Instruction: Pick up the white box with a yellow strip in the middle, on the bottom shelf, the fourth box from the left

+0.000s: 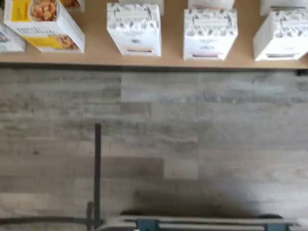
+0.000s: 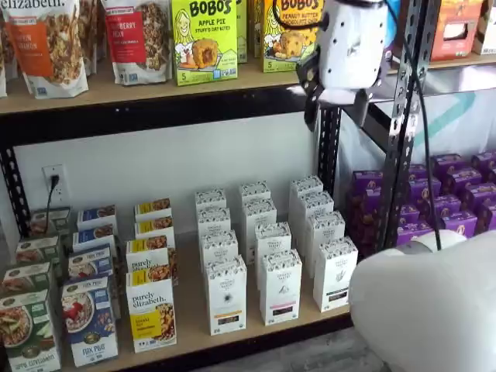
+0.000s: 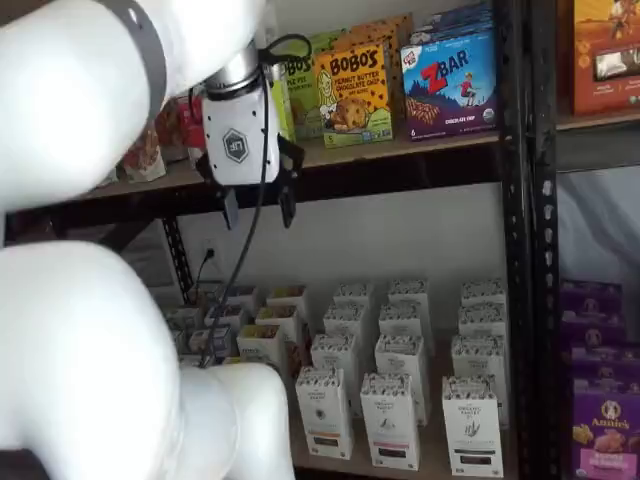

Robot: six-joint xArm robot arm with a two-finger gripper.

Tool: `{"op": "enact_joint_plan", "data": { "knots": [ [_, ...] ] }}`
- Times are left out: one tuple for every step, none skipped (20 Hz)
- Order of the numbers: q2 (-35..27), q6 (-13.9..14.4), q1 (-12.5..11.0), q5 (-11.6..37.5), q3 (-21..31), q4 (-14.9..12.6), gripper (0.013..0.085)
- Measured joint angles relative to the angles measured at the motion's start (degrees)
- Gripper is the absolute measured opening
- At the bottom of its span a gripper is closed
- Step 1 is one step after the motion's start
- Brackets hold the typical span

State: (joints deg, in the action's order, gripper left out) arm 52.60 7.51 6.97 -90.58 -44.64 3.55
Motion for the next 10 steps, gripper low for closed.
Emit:
{"op": "enact_joint_plan", "data": {
  "knots": [
    [0.16,0.50,0.55,1.30,1.09,0.29,0.0850],
    [0.08,1.24,1.36,2.25,1.91,0.25,0.0850],
    [-0.16,2.13,2.35,3.10,2.71,0.04,0.0850],
    [-0.59,3.24,3.48,4.14,3.66,-0.14,0.0850],
    [-0.96,3.90,4.14,4.66,4.10,-0.31,0.0850],
    [-1.35,4.65,4.91,5.30,4.64,-0.64,0.0850],
    [-1.79,5.70,5.94,6.39,5.42,-1.23,0.0850],
    [-2.09,6.51,6.75,7.50,6.13,-1.61,0.0850],
    [-2.48,7.39,7.62,8.75,6.89,-2.03,0.0850],
    [-3.03,8.34,8.53,9.80,7.50,-2.58,0.0850]
  ]
}}
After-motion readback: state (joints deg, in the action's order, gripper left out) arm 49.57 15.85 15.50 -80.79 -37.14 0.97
